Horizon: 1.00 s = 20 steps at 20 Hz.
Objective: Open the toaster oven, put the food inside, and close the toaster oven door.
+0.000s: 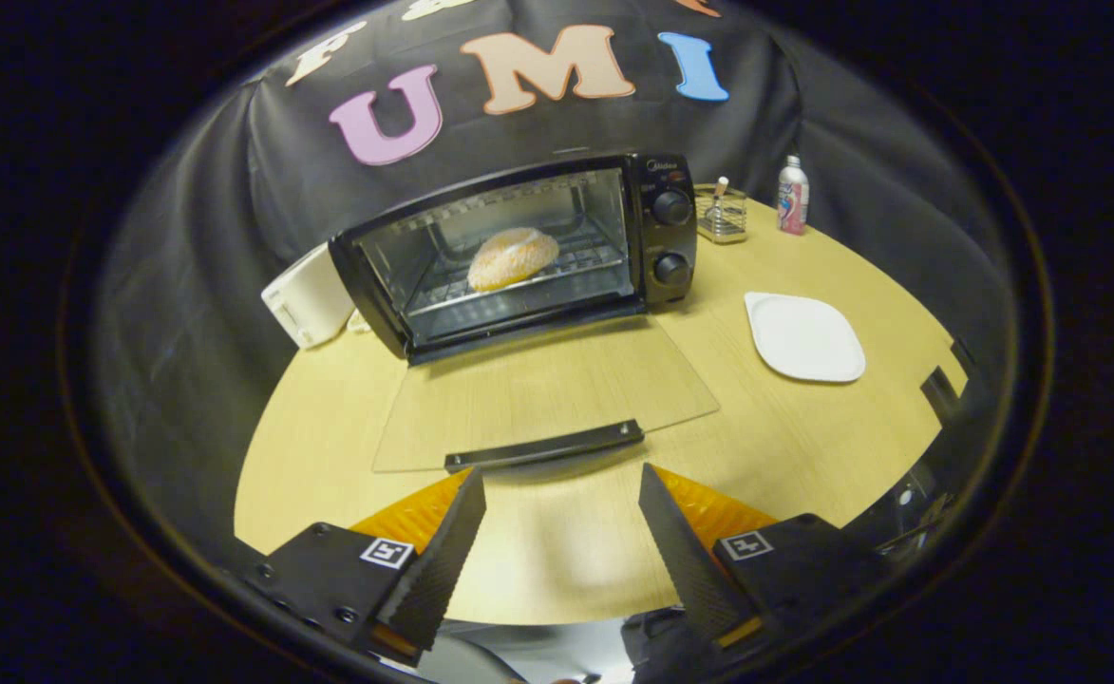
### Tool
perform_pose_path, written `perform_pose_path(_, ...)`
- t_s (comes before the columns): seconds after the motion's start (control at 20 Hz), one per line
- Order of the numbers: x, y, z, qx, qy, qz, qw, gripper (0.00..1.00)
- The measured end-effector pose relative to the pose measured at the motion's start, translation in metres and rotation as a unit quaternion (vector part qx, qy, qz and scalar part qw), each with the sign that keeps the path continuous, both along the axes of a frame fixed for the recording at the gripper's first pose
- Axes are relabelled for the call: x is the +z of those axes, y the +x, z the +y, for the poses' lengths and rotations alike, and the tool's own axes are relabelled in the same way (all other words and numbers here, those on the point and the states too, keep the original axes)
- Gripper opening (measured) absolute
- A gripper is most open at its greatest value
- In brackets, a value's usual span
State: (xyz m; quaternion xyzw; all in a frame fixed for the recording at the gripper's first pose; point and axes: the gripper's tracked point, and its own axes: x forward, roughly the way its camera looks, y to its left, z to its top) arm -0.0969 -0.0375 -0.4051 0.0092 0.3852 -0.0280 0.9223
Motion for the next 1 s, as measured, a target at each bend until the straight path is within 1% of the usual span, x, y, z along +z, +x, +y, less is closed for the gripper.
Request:
perform_pose_path(0.2,-0.019,-0.001,-0.009,0.006,-0.020,0.023,1.000,1.00)
perform_pose_path(0.45,-0.041,0.010,-0.007,0.032,-0.045,0.051,0.997,1.00)
perform_pose_path(0.55,-0.047,0.016,-0.005,0.038,-0.050,0.058,0.996,1.00)
perform_pose_path(0.65,-0.050,0.024,-0.003,0.036,-0.047,0.056,0.997,1.00)
perform_pose_path(0.7,-0.055,0.024,-0.001,0.040,-0.047,0.067,0.996,1.00)
perform_pose_path(0.8,-0.060,0.023,-0.005,0.048,-0.051,0.069,0.995,1.00)
perform_pose_path(1.0,-0.050,0.027,0.005,0.065,-0.056,0.059,0.995,1.00)
